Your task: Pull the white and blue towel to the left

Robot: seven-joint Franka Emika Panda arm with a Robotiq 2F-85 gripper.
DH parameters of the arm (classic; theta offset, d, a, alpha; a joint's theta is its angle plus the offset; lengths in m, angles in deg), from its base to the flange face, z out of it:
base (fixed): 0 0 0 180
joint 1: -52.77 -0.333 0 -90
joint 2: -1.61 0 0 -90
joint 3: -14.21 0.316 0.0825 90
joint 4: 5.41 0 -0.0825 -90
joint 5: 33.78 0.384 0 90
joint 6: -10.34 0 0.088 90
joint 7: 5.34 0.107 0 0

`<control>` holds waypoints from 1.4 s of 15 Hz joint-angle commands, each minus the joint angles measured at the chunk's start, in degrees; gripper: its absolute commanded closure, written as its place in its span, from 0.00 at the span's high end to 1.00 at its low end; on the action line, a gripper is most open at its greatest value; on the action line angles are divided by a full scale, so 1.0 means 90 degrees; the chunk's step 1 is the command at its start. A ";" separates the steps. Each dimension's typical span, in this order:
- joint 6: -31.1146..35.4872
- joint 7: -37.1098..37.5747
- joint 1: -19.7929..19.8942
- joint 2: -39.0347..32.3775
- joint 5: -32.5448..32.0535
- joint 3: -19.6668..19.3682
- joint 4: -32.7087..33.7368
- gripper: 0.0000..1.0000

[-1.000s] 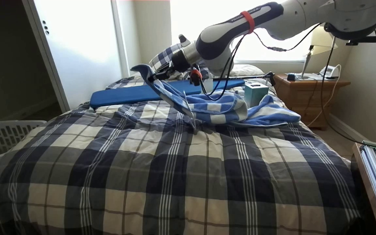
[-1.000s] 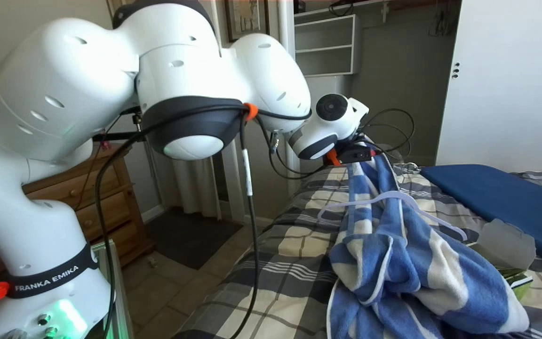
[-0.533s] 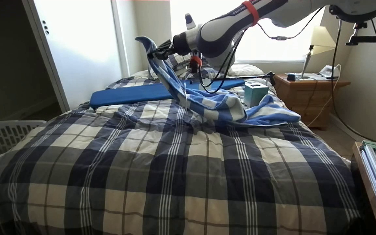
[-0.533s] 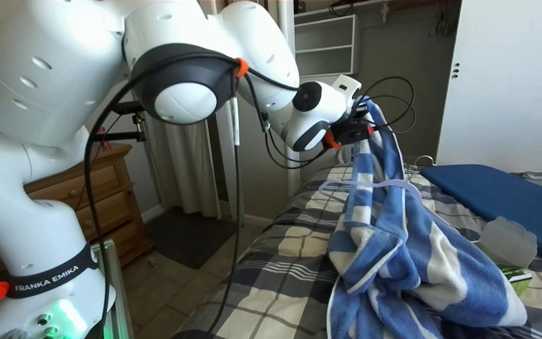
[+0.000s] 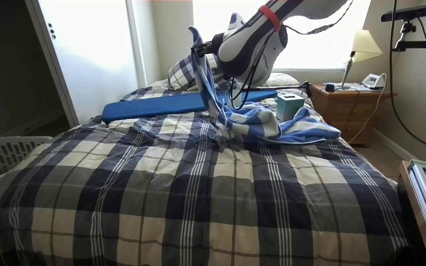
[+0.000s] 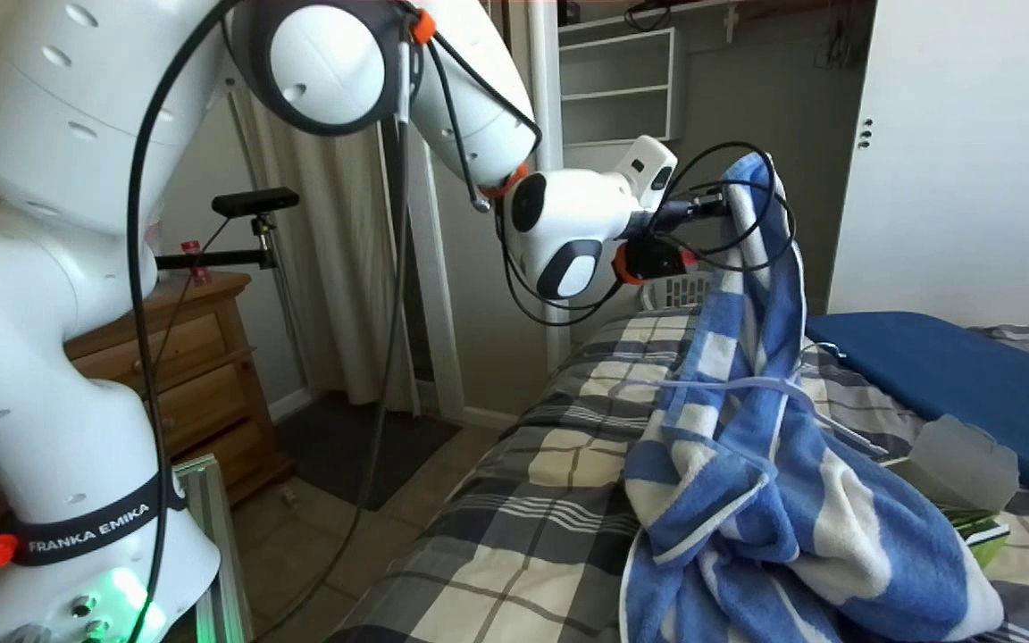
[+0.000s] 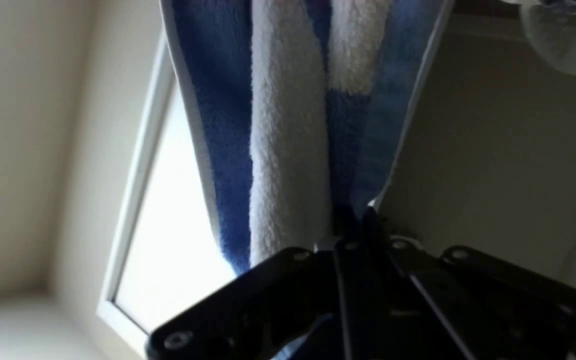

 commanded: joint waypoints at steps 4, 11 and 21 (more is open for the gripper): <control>0.1131 0.0592 -0.2552 0.0955 0.2671 -0.2432 -0.0368 0.01; 0.0853 0.1063 -0.4127 0.1061 0.2687 -0.3852 -0.0501 0.01; 0.0815 0.1168 -0.4349 0.1004 0.2691 -0.4162 -0.0536 0.01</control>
